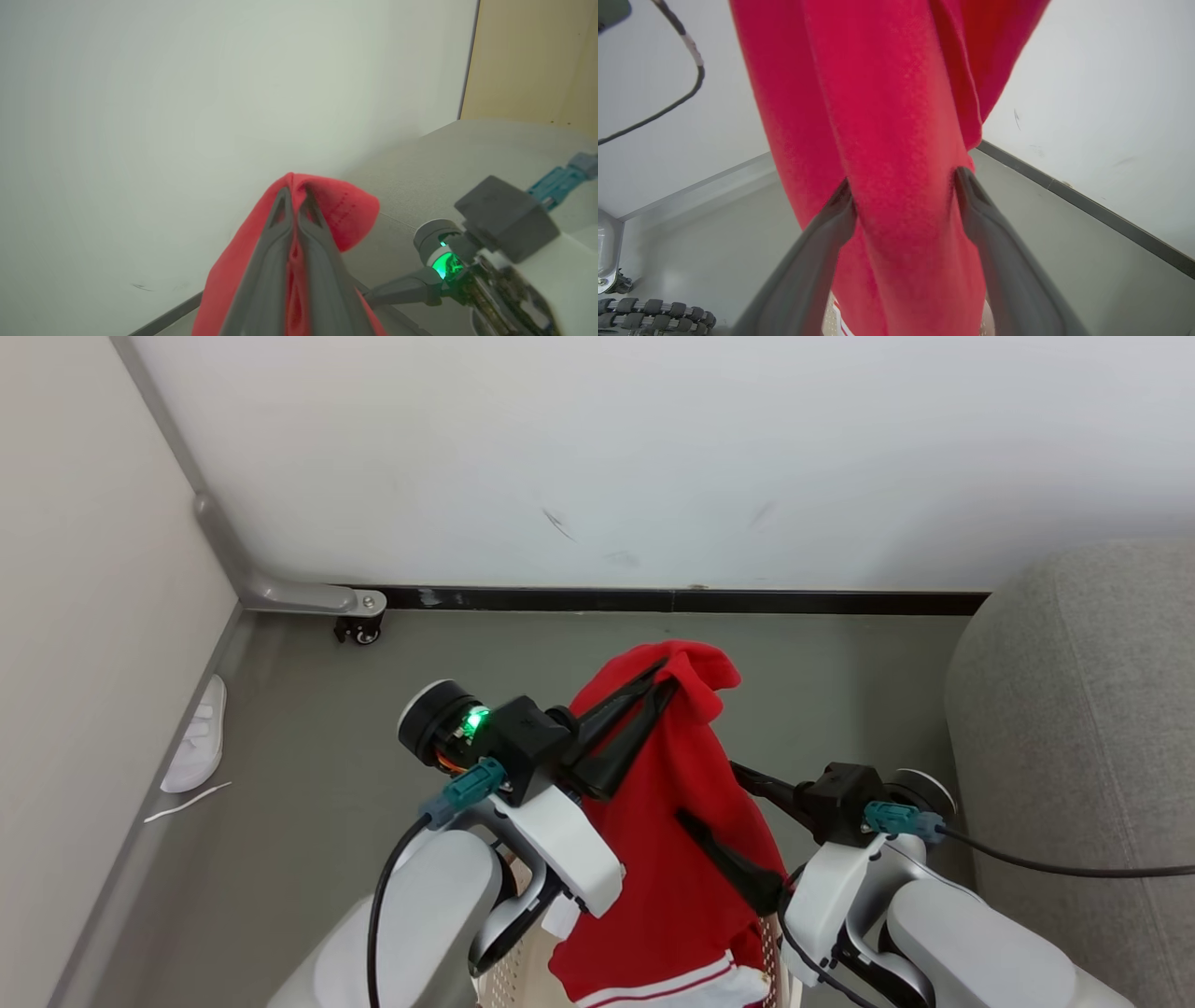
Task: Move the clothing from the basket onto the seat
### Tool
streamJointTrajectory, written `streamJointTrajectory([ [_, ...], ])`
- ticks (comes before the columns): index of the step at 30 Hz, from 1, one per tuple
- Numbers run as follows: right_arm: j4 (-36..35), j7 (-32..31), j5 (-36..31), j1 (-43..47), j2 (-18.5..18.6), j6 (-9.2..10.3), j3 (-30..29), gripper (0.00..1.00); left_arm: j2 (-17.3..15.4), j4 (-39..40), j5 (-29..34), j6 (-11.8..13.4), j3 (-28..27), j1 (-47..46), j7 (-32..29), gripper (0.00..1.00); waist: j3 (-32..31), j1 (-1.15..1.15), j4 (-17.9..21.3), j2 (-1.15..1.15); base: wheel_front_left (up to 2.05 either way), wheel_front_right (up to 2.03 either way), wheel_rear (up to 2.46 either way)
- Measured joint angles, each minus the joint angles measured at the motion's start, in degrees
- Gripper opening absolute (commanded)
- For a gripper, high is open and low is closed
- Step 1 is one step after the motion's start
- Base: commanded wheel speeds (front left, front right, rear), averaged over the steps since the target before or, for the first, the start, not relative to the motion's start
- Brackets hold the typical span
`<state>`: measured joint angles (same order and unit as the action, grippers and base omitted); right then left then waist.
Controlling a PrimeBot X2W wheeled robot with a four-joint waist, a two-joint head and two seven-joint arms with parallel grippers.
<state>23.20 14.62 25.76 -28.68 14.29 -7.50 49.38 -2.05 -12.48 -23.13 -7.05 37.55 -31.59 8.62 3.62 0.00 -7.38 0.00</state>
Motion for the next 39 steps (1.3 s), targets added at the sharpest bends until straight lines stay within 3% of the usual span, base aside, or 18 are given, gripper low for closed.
streamJointTrajectory([
  [10,3.34,0.00,1.99,-1.51,-1.13,0.00,3.38,1.00,-0.05,1.37,-2.64,0.00,3.72,0.00,-0.99,0.00,-0.22,0.00,-2.01,0.00,0.00,0.00,0.00],
  [11,3.66,0.00,2.00,-2.11,-1.13,0.00,3.45,0.87,-0.05,1.53,-2.77,0.00,3.90,0.00,-1.00,0.00,-0.25,0.00,-2.20,0.00,0.00,0.00,0.00],
  [13,4.03,0.00,2.13,-2.68,-1.14,0.00,3.04,0.00,-0.07,1.90,-3.11,0.00,4.16,0.00,-1.00,0.00,-0.29,0.00,-2.58,0.00,0.00,0.00,0.00],
  [23,5.00,0.00,3.63,-3.28,-1.68,0.00,0.03,0.00,-0.08,1.56,-3.61,0.00,3.23,0.01,-1.51,0.00,-0.55,0.00,-3.58,0.00,0.00,0.00,0.00],
  [38,1.57,0.00,3.03,-0.77,-0.79,0.00,-7.46,0.00,-1.70,-0.07,-4.76,0.87,0.23,0.26,-0.91,0.00,-0.78,0.00,-1.43,0.00,0.00,0.00,0.00],
  [39,1.45,0.00,3.02,-0.12,-0.60,0.00,-7.95,0.00,-1.71,-0.09,-4.89,0.91,0.13,0.27,-0.91,0.18,-0.87,0.00,-1.28,0.00,0.00,0.00,0.00],
])
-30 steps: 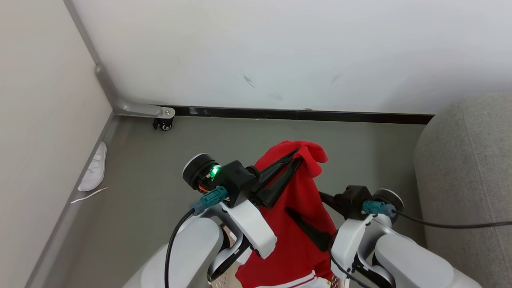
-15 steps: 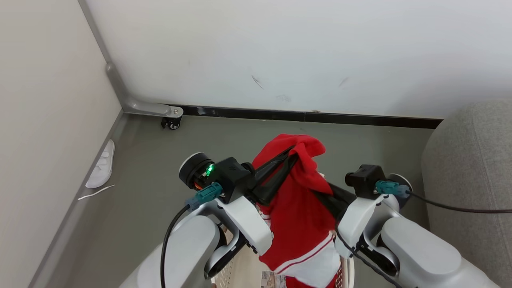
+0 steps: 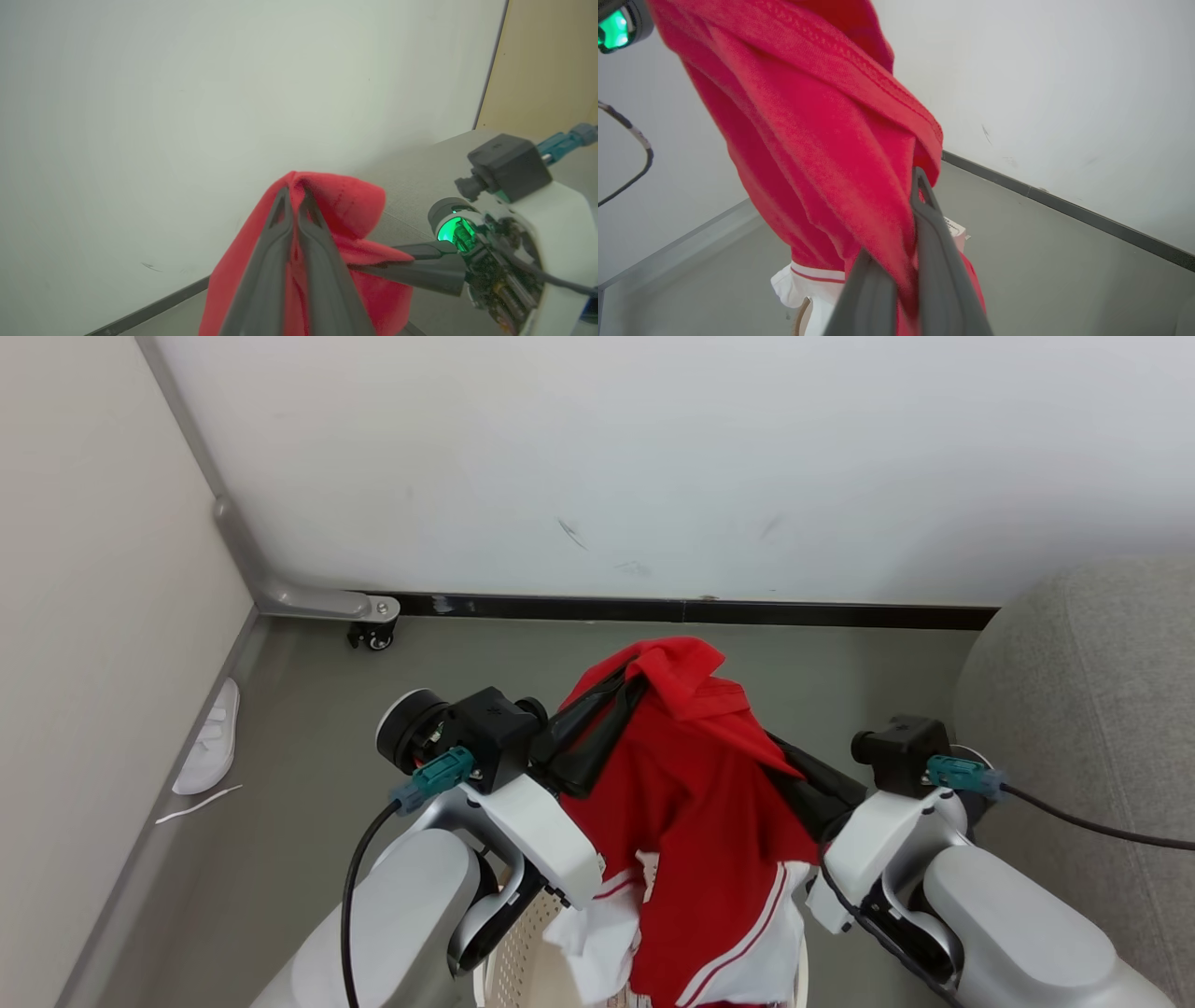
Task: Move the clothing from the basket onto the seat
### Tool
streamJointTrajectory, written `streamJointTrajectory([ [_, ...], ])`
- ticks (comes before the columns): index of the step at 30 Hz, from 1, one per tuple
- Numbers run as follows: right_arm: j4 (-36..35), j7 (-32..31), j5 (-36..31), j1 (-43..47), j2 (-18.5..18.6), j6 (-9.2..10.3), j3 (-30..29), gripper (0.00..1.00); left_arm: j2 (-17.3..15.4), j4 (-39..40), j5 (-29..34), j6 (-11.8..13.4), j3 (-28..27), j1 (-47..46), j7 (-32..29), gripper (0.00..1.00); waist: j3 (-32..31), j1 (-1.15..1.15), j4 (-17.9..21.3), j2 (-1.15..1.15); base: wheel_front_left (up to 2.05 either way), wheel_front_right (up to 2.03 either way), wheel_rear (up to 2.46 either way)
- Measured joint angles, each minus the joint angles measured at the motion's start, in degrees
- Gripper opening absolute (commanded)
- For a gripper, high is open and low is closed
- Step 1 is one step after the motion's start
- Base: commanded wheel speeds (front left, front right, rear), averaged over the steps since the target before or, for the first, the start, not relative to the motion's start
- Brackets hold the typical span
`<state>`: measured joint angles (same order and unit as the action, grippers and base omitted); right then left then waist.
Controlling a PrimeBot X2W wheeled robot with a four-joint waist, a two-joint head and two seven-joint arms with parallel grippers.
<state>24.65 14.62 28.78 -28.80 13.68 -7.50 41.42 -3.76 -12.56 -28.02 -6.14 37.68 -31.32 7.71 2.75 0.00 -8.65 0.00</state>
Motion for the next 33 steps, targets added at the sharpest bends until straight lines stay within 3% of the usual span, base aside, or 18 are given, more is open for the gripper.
streamJointTrajectory([
  [1,-0.19,0.00,0.00,0.53,0.14,0.00,-0.47,0.00,0.03,-0.05,-0.22,0.37,-0.05,0.04,0.00,0.91,-0.09,0.00,0.15,0.00,0.00,0.00,0.00],
  [2,-0.38,0.00,-0.01,0.88,0.24,0.00,-1.13,0.00,0.04,-0.18,-0.27,0.46,-0.09,0.08,0.00,1.00,-0.19,0.00,0.30,0.00,0.00,0.00,0.00],
  [16,-6.56,0.00,-3.19,4.69,1.34,0.00,-11.13,0.00,-1.85,-0.32,-0.71,1.03,-0.31,2.65,0.43,1.00,-0.65,0.00,2.96,0.00,0.00,0.00,0.00],
  [33,-13.52,0.00,-6.25,7.77,2.65,0.00,-18.66,0.00,-2.41,0.34,-1.11,0.77,1.53,4.92,1.54,1.00,-0.61,0.00,6.77,0.00,0.00,0.00,0.00],
])
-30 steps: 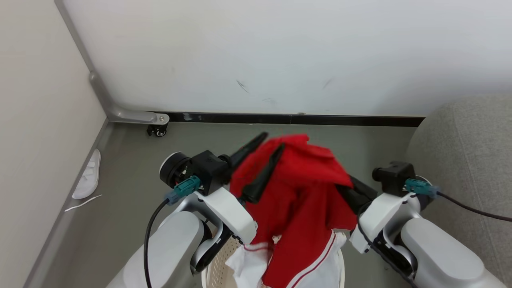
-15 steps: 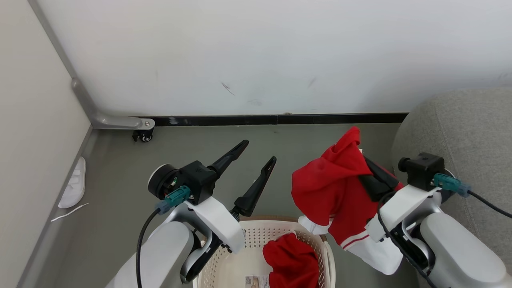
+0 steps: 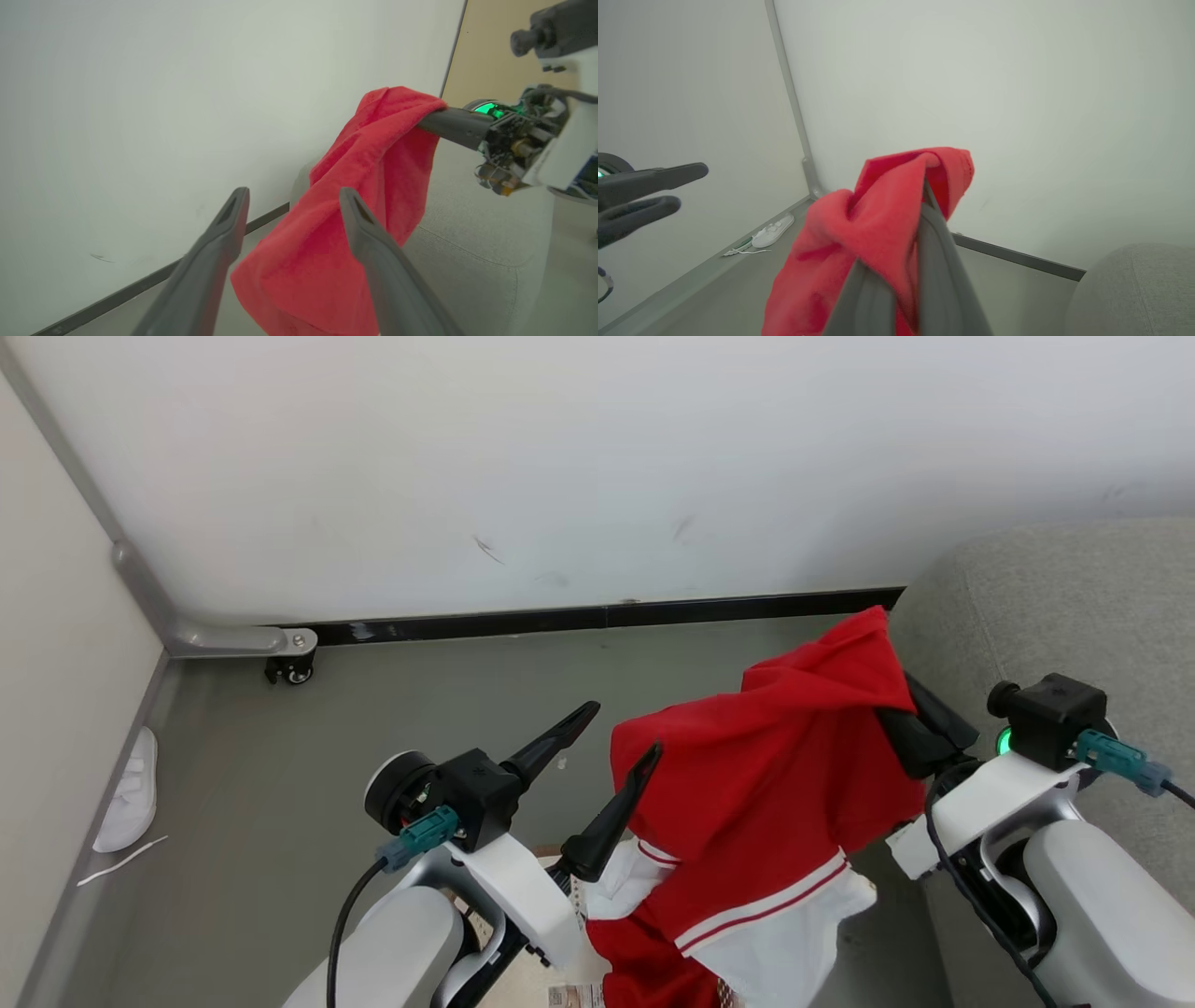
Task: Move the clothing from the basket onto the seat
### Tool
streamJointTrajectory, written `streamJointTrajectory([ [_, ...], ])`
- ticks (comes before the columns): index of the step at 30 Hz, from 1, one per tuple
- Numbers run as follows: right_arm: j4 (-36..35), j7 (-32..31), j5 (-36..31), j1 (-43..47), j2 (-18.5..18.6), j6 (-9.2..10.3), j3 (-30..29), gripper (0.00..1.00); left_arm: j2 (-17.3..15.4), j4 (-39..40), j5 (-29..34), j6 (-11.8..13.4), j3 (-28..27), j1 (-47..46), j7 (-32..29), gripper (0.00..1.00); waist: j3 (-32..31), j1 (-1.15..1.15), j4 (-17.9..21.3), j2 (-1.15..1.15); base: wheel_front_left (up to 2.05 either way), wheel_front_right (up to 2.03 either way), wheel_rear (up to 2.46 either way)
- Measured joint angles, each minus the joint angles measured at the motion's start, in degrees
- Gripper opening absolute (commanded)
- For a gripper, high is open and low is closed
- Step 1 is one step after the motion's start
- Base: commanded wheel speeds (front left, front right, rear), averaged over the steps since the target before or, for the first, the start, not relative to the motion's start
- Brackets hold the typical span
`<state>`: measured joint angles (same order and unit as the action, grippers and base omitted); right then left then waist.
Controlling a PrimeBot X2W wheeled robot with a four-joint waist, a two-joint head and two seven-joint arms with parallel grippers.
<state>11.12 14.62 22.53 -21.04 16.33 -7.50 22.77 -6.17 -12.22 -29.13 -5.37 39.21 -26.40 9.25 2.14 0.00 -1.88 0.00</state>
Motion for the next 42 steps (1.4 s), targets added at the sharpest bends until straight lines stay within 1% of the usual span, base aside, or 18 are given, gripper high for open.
streamJointTrajectory([
  [2,-1.14,0.00,-0.26,0.03,-0.01,0.00,-0.82,0.00,-0.33,0.02,0.00,-0.41,0.38,0.08,0.25,1.00,0.01,0.00,0.57,0.00,0.00,0.00,0.00],
  [14,-5.89,0.00,-1.58,1.41,0.43,0.00,-5.97,0.00,-1.29,0.25,-0.01,-0.59,1.34,1.40,1.47,1.00,0.19,0.00,4.39,0.00,0.00,0.00,0.00],
  [29,-12.66,0.00,-3.81,2.38,0.89,0.00,-12.04,0.00,-2.46,2.82,0.52,-1.12,2.43,2.31,3.44,1.00,1.83,0.00,9.48,0.00,0.00,0.00,0.00],
  [37,-14.86,0.00,-4.41,4.15,0.65,0.00,-16.17,0.00,-3.16,3.94,1.03,-1.43,3.30,2.31,3.96,1.00,2.97,0.00,12.30,0.00,0.00,0.00,0.00],
  [42,-16.37,0.00,-4.55,4.33,-0.05,0.00,-17.30,0.00,-3.56,4.24,1.03,-1.43,3.86,2.31,3.96,1.00,3.66,0.00,14.02,0.00,0.00,0.00,0.00],
])
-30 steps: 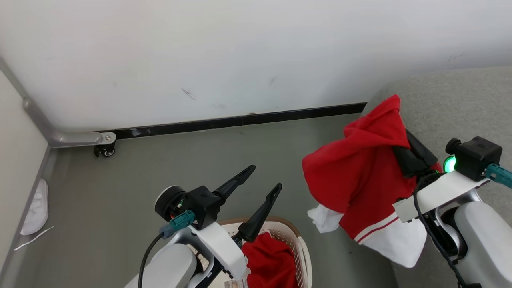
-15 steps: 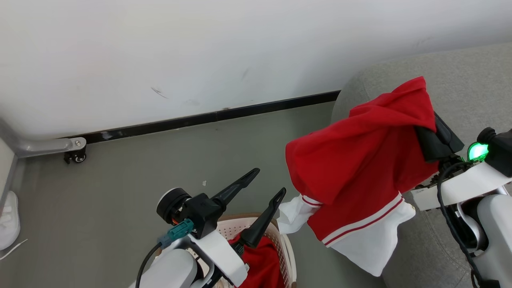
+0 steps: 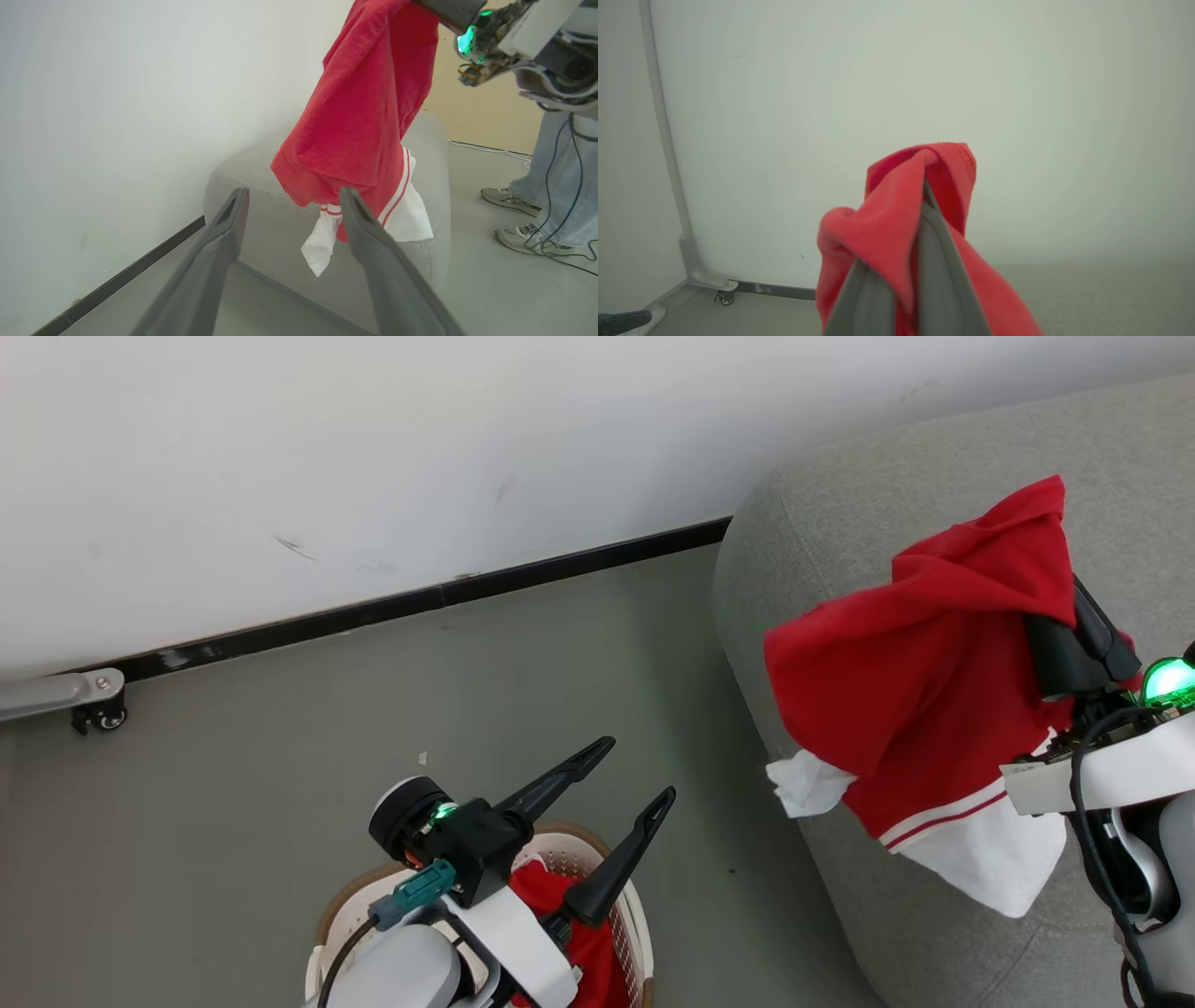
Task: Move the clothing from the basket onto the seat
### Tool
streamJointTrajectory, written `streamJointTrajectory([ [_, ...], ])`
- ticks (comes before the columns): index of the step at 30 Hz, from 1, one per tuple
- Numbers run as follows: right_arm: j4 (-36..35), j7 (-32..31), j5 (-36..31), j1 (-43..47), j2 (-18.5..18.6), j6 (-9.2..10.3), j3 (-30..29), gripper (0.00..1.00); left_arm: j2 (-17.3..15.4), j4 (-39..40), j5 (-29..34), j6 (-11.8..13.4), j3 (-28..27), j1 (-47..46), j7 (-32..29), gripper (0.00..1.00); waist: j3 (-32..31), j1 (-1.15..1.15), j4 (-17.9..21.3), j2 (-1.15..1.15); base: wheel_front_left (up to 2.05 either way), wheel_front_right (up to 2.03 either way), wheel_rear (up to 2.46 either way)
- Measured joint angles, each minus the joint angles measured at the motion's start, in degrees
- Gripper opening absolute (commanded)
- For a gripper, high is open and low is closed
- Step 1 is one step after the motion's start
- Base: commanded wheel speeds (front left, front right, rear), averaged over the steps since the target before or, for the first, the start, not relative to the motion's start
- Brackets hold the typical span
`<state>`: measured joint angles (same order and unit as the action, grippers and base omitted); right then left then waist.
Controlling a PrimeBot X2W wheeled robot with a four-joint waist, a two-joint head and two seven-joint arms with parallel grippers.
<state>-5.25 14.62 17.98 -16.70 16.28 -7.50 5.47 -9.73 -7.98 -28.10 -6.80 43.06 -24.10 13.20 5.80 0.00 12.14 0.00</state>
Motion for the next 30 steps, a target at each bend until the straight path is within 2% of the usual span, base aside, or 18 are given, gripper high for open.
streamJointTrajectory([
  [8,-0.49,0.00,0.00,0.01,-0.15,0.00,-0.31,0.00,-1.34,0.68,0.41,-0.25,0.73,0.00,0.07,1.00,0.94,0.00,2.48,0.00,0.00,0.00,0.00],
  [21,-1.19,0.00,0.00,-0.23,0.00,0.00,1.05,0.00,-1.67,1.59,0.42,-0.25,0.71,0.00,0.53,1.00,2.08,0.00,4.65,0.00,0.00,0.00,0.00],
  [30,-0.69,0.00,-0.56,-4.41,3.12,0.00,2.79,0.00,-1.89,1.99,0.42,-0.25,0.87,0.00,0.53,1.00,3.07,0.00,4.48,0.00,0.00,0.00,0.00],
])
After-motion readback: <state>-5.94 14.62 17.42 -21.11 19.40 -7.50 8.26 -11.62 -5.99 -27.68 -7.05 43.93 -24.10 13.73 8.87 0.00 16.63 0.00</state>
